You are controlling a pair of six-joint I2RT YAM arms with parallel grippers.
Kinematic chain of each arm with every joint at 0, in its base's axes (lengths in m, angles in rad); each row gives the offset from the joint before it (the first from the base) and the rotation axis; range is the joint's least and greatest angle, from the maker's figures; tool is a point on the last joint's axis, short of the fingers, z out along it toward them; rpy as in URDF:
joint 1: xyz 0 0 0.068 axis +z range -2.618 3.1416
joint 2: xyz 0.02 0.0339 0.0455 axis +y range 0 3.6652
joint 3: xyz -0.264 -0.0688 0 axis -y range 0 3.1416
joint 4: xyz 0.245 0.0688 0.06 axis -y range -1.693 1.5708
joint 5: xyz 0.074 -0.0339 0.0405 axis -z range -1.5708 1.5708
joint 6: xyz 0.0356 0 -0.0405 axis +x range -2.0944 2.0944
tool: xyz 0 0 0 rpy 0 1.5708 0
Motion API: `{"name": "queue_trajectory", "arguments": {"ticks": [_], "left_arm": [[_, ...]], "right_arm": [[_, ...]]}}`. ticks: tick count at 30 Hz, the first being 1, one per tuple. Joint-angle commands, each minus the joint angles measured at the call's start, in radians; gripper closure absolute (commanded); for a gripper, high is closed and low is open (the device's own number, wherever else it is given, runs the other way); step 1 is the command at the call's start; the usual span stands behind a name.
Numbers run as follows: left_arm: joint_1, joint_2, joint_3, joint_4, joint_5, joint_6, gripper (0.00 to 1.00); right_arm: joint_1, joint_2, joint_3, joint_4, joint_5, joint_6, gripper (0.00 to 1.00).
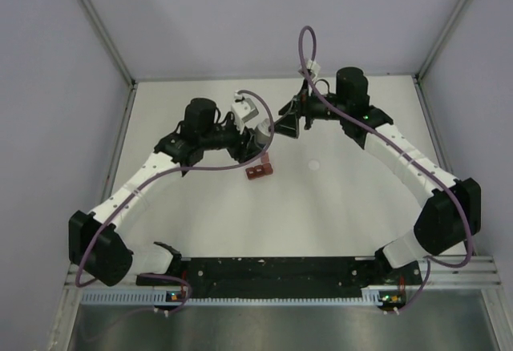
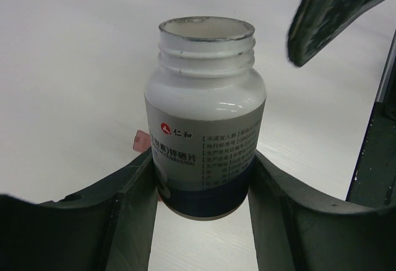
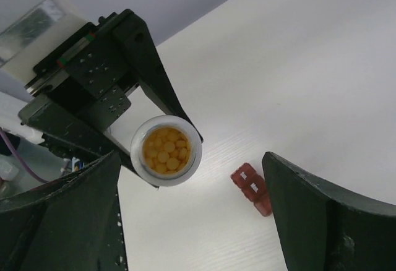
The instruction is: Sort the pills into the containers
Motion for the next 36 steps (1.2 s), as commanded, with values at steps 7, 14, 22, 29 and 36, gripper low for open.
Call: {"name": "queue_trajectory", "arguments": {"ticks": [7,14,22,29,36], "left_arm": [[-0.050,0.021,0.098,0.024,-0.110,-0.006,1.00],[-0.067,0.032,0.117,0.010,-0.154,0.008,1.00],[-0.085,0.032,0.117,0.009,-0.176,0.028,1.00],[-0.088,0.009,0.097,0.043,-0.228,0.037,1.00],[-0.090,-0.011,0.094,0.066,-0.217,0.037,0.82]], "right_arm": [[0.058,0.057,0.050,0.052,0.046,0.130,0.05],[0.075,0.058,0.033,0.052,0.060,0.131,0.10],[0.076,0.064,0.016,0.066,0.065,0.148,0.37],[0.073,0.048,-0.015,0.114,0.063,0.205,0.67],[0.047,0.034,-0.053,0.198,0.046,0.308,0.90]]}}
